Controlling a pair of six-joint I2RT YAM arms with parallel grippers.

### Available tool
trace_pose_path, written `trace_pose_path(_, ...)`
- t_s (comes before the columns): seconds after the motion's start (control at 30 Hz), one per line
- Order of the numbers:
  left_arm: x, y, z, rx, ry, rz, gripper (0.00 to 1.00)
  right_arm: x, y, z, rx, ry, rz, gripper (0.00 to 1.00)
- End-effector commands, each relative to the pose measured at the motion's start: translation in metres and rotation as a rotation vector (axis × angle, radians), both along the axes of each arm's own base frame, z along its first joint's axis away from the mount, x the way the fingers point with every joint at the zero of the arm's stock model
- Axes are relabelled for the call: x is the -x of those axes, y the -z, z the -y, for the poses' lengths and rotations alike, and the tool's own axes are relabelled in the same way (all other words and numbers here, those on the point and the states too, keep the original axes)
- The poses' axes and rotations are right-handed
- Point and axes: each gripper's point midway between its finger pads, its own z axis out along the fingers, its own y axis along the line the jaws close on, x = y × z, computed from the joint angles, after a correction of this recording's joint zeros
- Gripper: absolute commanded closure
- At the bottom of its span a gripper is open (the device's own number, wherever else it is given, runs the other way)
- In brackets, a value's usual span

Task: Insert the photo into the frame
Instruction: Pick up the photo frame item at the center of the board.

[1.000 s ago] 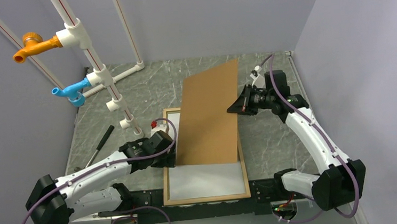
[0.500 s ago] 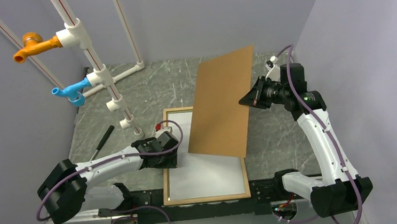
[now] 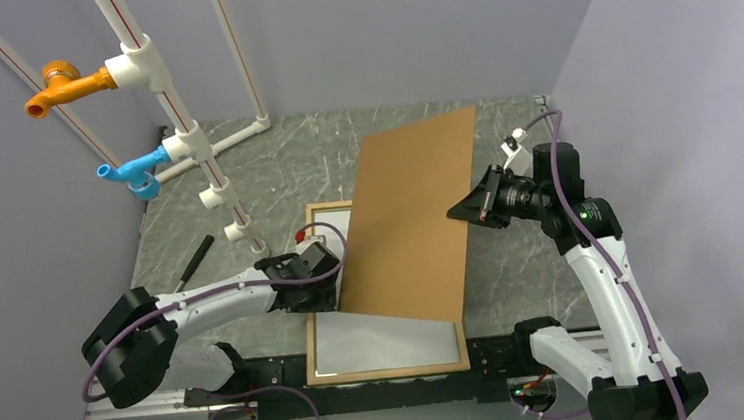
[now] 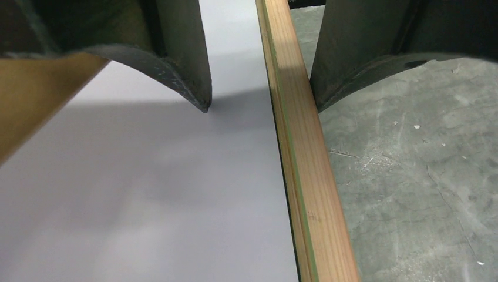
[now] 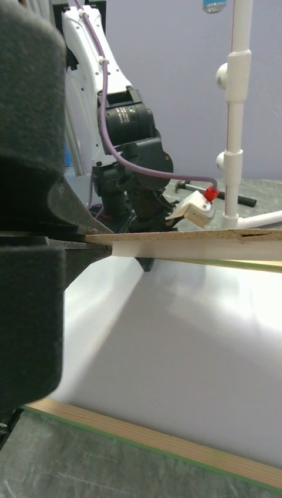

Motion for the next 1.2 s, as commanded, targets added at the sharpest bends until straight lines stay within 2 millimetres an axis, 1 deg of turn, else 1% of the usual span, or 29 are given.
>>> trace_pose_path(0.0,0.011,0.008,0.014,0.053,-0.032,-0.095,0.4,0.01,-0.004,-0.005,-0.034,-0.036,-0.016,1.0)
trace_pose_path(0.07,0.01,0.006,0.016,0.052,-0.037,-0.103,0.5,0.011,-0.005,-0.003,-0.021,-0.039,-0.023,1.0)
trace_pose_path(0.3,-0.002,-0.004,0.014,0.02,-0.064,-0.101,0.63,0.002,0.001,0.006,0.086,-0.048,-0.055,1.0)
trace_pose_path(0.37,-0.008,-0.006,0.016,0.027,-0.071,-0.097,0.64,-0.002,0.004,0.006,0.101,-0.058,-0.061,1.0)
trace_pose_path(0.5,-0.017,-0.01,0.023,0.045,-0.067,-0.092,0.64,-0.012,0.014,0.005,0.114,-0.072,-0.08,1.0)
trace_pose_path(0.57,-0.021,-0.012,0.026,0.056,-0.06,-0.087,0.62,-0.017,0.019,0.004,0.109,-0.084,-0.093,1.0)
trace_pose_path(0.63,-0.025,-0.015,0.029,0.058,-0.055,-0.075,0.56,-0.022,0.021,0.002,0.107,-0.096,-0.102,1.0)
trace_pose_path(0.67,-0.027,-0.017,0.029,0.062,-0.053,-0.068,0.5,-0.023,0.021,0.001,0.106,-0.1,-0.104,1.0)
trace_pose_path(0.73,-0.028,-0.02,0.031,0.08,-0.05,-0.056,0.32,-0.027,0.02,0.0,0.105,-0.106,-0.101,1.0)
trace_pose_path(0.77,-0.028,-0.023,0.032,0.098,-0.052,-0.055,0.27,-0.029,0.019,0.0,0.104,-0.105,-0.101,1.0)
trace_pose_path(0.83,-0.025,-0.026,0.034,0.139,-0.062,-0.062,0.22,-0.031,0.015,-0.002,0.093,-0.118,-0.104,1.0)
trace_pose_path(0.93,-0.024,-0.034,0.035,0.222,-0.082,-0.054,0.2,-0.034,0.01,-0.004,0.082,-0.137,-0.116,1.0)
trace_pose_path(1.03,-0.025,-0.039,0.029,0.284,-0.11,-0.039,0.21,-0.037,0.005,-0.005,0.082,-0.134,-0.122,1.0)
trace_pose_path(1.17,-0.025,-0.039,0.016,0.33,-0.122,-0.032,0.24,-0.041,-0.003,-0.003,0.094,-0.126,-0.124,1.0)
